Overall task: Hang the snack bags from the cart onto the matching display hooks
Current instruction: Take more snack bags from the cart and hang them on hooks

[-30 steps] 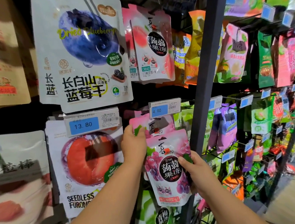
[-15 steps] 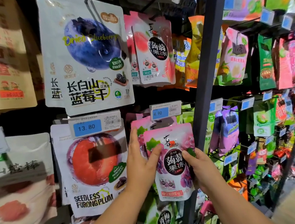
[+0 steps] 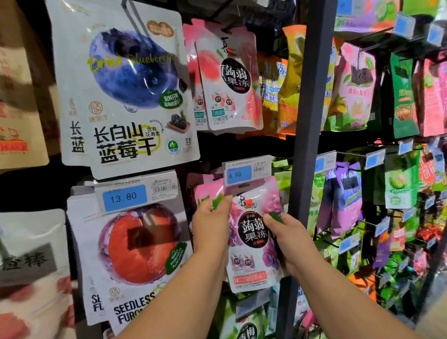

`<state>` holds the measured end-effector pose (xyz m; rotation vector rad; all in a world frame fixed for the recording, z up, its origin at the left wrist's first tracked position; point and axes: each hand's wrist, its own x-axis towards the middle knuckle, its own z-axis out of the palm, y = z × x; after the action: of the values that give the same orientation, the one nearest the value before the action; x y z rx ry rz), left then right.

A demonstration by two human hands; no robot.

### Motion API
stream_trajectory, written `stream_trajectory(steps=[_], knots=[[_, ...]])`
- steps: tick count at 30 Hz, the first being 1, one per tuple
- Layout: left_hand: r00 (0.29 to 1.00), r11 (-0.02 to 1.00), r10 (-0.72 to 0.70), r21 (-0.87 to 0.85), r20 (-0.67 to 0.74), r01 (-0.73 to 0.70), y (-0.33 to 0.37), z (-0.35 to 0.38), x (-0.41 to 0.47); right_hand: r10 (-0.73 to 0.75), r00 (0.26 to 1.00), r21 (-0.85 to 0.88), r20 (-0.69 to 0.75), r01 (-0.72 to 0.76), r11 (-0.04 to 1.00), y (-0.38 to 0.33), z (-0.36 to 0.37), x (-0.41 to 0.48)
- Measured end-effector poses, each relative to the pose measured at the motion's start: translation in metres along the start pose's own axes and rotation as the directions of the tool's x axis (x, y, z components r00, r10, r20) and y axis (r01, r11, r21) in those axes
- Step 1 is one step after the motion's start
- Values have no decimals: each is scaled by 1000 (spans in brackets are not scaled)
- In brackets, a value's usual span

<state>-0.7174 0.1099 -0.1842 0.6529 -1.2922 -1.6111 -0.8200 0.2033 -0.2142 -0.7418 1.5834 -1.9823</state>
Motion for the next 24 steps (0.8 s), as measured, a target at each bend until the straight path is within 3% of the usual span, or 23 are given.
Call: stream_trajectory(steps=[5, 16, 24], knots=[[994, 1000, 5, 13, -112, -4, 1, 1, 4, 3, 1000, -90, -14, -4, 996, 1, 3, 6], [991, 998, 56, 12, -124, -55, 7, 2, 19, 16, 999, -194, -39, -24, 981, 8, 6, 18], [982, 986, 116, 133, -146, -96, -2, -2, 37, -22, 995, -259, -100, -4, 966, 11, 17, 27]])
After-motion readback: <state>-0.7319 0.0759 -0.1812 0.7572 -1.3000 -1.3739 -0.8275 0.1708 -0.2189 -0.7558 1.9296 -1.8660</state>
